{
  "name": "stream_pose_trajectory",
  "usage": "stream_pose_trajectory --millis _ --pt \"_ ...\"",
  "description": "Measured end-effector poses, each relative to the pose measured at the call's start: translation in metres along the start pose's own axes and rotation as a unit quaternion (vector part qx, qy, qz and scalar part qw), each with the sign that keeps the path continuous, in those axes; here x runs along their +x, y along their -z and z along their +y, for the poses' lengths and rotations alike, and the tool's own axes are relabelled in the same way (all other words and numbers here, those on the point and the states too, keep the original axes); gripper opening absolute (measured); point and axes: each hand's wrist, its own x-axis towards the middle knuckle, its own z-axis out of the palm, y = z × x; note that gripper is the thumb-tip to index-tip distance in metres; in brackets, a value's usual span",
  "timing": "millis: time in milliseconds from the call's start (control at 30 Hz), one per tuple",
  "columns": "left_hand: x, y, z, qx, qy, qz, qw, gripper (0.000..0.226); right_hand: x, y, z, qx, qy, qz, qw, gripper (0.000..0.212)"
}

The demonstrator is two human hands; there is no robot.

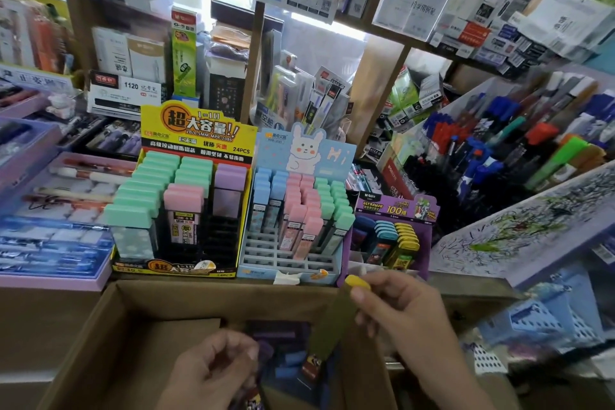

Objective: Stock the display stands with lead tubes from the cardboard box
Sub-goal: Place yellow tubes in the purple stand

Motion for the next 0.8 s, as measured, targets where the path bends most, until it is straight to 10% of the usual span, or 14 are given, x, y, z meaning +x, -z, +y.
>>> stream_pose_trajectory --millis 800 --pt "-0.004 -0.003 0.001 0.014 0.016 -0.008 1.000 0.006 0.025 0.107 0.004 -0.178 0.115 0.197 0.957 0.020"
